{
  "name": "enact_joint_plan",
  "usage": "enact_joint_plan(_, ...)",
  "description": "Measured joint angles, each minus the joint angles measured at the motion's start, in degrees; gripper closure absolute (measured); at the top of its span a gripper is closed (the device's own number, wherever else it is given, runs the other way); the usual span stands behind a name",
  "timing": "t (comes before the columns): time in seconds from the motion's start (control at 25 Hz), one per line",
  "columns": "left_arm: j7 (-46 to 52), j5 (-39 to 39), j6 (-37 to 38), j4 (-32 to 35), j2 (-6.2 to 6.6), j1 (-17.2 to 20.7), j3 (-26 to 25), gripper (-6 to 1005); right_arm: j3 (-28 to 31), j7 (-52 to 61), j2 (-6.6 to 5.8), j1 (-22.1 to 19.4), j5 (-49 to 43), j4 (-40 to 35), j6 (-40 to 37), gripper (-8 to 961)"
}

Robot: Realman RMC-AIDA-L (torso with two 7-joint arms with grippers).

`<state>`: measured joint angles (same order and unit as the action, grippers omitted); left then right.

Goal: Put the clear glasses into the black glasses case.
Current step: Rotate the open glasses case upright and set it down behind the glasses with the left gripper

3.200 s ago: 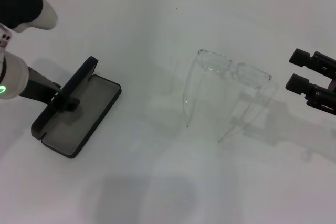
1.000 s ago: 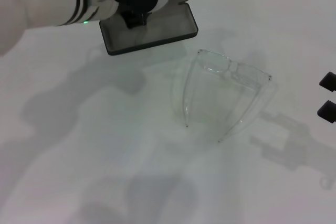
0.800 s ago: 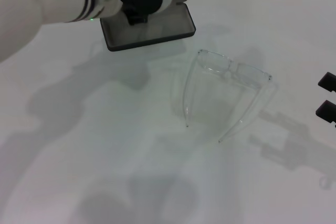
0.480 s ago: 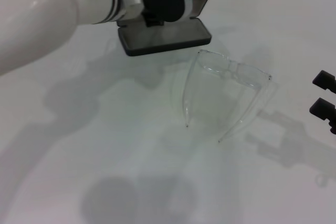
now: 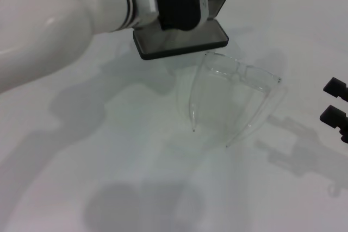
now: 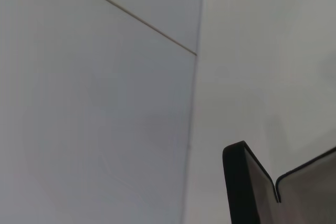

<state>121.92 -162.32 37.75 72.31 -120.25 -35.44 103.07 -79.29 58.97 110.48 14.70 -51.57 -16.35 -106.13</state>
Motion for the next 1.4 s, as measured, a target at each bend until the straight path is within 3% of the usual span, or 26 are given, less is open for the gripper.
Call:
enact_joint_plan(0.12, 0.6, 0.04, 0.42, 7.19, 0.15, 4.48, -0.72, 838, -0.02, 0.39, -0.13, 0.28, -0.41, -0.29, 0.18, 218)
enact_joint_plan(0.24, 0.67, 0.01, 0.66, 15.92, 0.2, 10.14, -1.72, 837, 0.22, 3.66, -1.3, 1.73, -2.18, -2.58, 0.46, 218)
enact_joint_plan(0.44, 0.69, -0.03, 0.74, 27.21, 0.3, 18.03, -4.39, 836, 1.3, 18.76, -5.14, 3.86, -12.59, -17.56, 8.43, 224)
enact_joint_plan(0.52, 0.68, -0.04, 0.74, 29.65, 0.29, 20.31, -5.67, 835, 4.31, 25.9, -5.44, 3.95, -19.9, -26.15, 12.9, 227)
enact_joint_plan(0.6, 0.68, -0.05, 0.71, 30.71, 0.21, 22.12, -6.62, 835, 8.18, 32.44, -4.66, 3.98, -28.24, -34.06, 15.23, 230)
enact_joint_plan(0.72, 0.69, -0.08, 0.37, 31.22, 0.15, 24.56, -6.85, 834, 15.98, 44.42, -1.06, 4.93, -43.65, -51.59, 14.66, 234)
enact_joint_plan(0.8, 0.68, -0.08, 0.07, 31.37, 0.11, 25.68, -6.29, 834, 18.11, 50.26, 0.68, 6.21, -51.32, -60.02, 13.57, 247)
enact_joint_plan(0.88, 0.68, 0.04, -0.13, 31.39, 0.06, 26.14, -5.92, 833, 18.82, 56.54, 1.58, 9.14, -58.92, -66.16, 12.23, 260)
enact_joint_plan(1.04, 0.69, 0.63, -1.07, 30.72, 0.13, 26.37, -5.75, 832, 18.92, 63.09, 0.58, 18.62, -67.49, -66.25, 9.33, 286)
enact_joint_plan(1.08, 0.69, 0.67, -1.39, 30.41, 0.17, 26.38, -5.65, 832, 18.92, 63.09, 0.58, 18.62, -67.49, -66.25, 9.33, 292)
enact_joint_plan(1.12, 0.68, 0.67, -1.64, 30.07, 0.19, 26.32, -5.5, 832, 18.66, 65.48, -0.04, 24.05, -72.56, -63.21, 9.0, 299)
enact_joint_plan(1.4, 0.58, 0.69, -2.93, 28.08, 0.25, 25.98, -4.06, 830, 18.75, 65.49, -0.14, 37.57, -85.53, -45.38, 11.12, 323)
